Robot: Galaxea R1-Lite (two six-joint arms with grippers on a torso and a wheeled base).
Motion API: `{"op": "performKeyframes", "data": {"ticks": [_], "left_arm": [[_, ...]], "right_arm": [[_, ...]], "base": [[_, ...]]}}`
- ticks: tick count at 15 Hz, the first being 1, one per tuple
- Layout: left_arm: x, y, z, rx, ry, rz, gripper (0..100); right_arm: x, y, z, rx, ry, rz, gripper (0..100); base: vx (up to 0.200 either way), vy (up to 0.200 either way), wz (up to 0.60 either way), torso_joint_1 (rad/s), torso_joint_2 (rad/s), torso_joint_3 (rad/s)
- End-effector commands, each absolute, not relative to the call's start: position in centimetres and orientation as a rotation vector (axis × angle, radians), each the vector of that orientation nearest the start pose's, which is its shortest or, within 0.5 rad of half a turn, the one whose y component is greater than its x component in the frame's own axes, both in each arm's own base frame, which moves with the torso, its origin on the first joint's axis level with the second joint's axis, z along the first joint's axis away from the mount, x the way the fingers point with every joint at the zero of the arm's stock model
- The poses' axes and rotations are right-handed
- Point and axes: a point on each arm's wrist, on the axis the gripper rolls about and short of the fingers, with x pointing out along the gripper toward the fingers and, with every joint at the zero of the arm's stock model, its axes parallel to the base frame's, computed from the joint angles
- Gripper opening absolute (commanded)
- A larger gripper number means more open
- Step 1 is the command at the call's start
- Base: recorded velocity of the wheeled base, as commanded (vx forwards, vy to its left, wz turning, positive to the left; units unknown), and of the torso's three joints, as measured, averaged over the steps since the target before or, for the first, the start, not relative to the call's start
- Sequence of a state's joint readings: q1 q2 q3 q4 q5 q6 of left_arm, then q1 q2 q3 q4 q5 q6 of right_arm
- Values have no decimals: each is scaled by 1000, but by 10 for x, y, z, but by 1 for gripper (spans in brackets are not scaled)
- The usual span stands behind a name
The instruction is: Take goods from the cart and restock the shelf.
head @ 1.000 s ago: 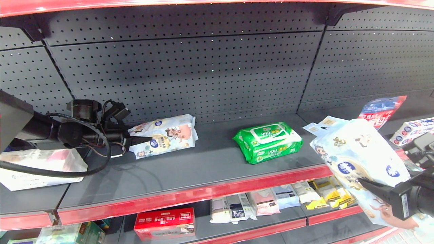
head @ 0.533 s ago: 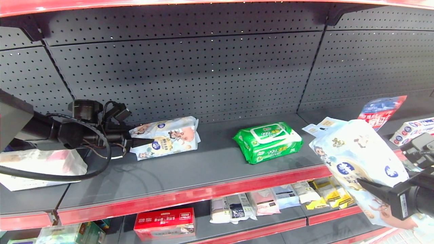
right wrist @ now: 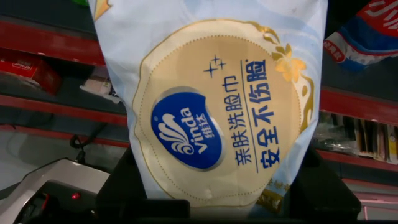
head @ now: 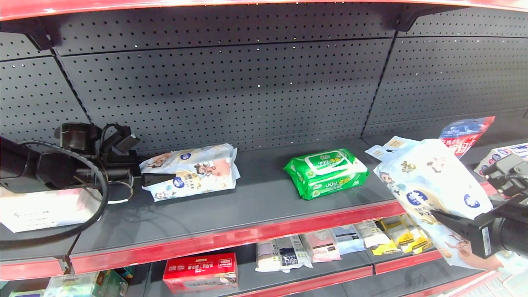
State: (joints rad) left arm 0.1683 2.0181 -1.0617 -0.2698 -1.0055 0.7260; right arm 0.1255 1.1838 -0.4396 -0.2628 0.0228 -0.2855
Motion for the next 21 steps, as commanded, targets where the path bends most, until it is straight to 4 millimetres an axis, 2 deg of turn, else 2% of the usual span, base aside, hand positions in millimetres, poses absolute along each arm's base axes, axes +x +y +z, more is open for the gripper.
{"op": "performKeyframes", "data": {"ticks": [1,5,7,16,21], "left_arm": [[343,48,123,281,250,-942,0],[318,44,123,274,240,-976,0],[312,43,121,266,236,-996,0],[295,40,101,255,253,-1046,0],[297,42,96,266,250,-1051,0]], "right_arm": [[160,21,166,-307,471,219,0],[161,22,164,-307,480,222,0],[162,22,164,-307,480,222,0],[165,22,166,-305,477,219,0],[165,22,166,-304,477,219,0]], "base": [[0,0,0,0,0,0],[0,0,0,0,0,0],[0,0,0,0,0,0],[0,0,0,0,0,0],[0,0,0,0,0,0]]}}
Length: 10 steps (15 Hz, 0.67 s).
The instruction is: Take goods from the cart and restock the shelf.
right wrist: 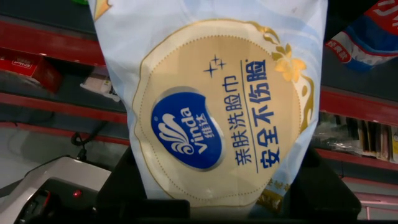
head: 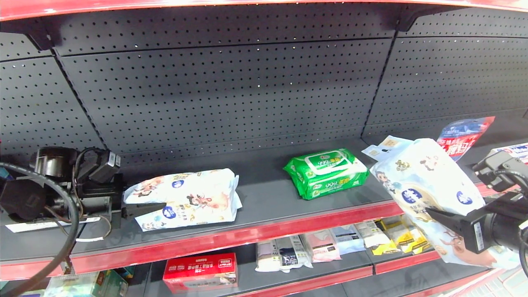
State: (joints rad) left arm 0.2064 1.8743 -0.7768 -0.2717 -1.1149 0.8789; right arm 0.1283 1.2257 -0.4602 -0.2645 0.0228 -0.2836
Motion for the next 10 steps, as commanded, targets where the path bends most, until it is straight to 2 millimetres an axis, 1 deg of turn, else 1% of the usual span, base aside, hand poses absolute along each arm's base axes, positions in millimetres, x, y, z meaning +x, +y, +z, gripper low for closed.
{"op": "performKeyframes", "data": {"ticks": [1,5,7,10], "left_arm": [[297,42,94,264,252,-1052,0],[300,39,88,271,255,-1068,0],[303,32,83,267,261,-1097,0],[304,27,83,274,259,-1112,0]], "right_arm": [[165,22,167,-304,476,219,0],[166,22,166,-305,477,219,0],[166,22,166,-304,477,219,0],[166,22,167,-305,476,216,0]], "base": [[0,0,0,0,0,0],[0,0,0,0,0,0],[0,0,0,0,0,0],[0,0,0,0,0,0]]}}
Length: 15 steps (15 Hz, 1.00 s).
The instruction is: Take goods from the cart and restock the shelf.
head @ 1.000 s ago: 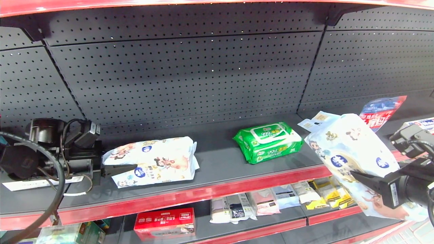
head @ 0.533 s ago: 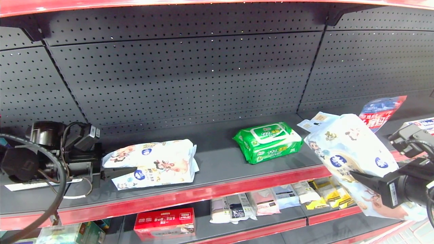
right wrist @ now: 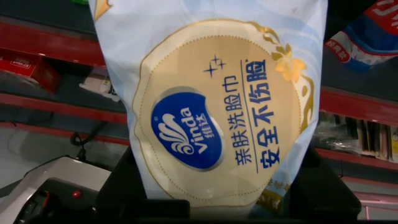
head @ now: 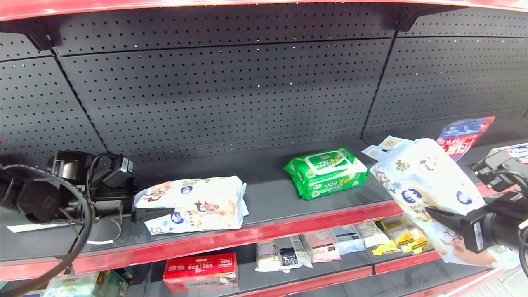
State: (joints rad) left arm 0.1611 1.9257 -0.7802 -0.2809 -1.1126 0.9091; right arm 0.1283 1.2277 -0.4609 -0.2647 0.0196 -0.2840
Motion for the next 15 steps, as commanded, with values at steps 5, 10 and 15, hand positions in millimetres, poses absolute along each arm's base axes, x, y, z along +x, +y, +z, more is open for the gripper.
{"op": "performKeyframes", "data": {"ticks": [5,10,15], "left_arm": [[308,25,80,272,260,-1119,0],[311,26,82,289,265,-1104,0],[317,27,79,277,271,-1100,0]], "right_arm": [[166,22,166,-305,478,216,0],[166,22,166,-303,481,216,0],[171,23,166,-308,486,219,0]], "base": [[0,0,0,0,0,0],[0,0,0,0,0,0],[0,0,0,0,0,0]]}}
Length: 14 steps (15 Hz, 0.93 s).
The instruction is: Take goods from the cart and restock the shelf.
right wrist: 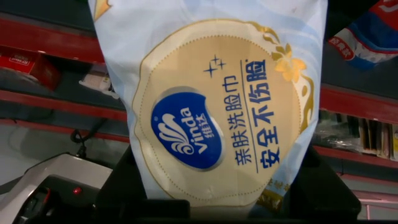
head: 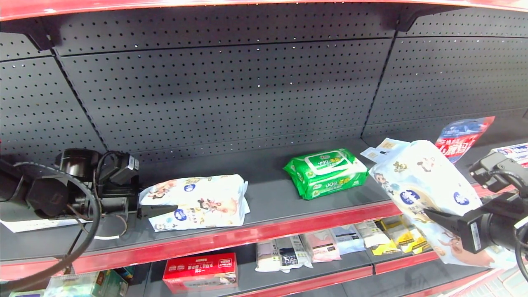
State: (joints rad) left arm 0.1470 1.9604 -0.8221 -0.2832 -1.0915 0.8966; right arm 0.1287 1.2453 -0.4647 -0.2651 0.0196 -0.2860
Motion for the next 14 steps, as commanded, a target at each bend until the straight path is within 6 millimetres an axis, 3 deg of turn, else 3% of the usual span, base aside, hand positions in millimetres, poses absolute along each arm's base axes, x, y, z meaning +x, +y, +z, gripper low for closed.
{"op": "performKeyframes", "data": {"ticks": [1,14], "left_arm": [[319,27,78,280,268,-1101,0],[317,16,75,302,312,-1082,0]], "right_arm": [[173,23,167,-308,482,217,0],[180,23,167,-295,473,207,0]], "base": [[0,0,0,0,0,0],[0,0,0,0,0,0]]}}
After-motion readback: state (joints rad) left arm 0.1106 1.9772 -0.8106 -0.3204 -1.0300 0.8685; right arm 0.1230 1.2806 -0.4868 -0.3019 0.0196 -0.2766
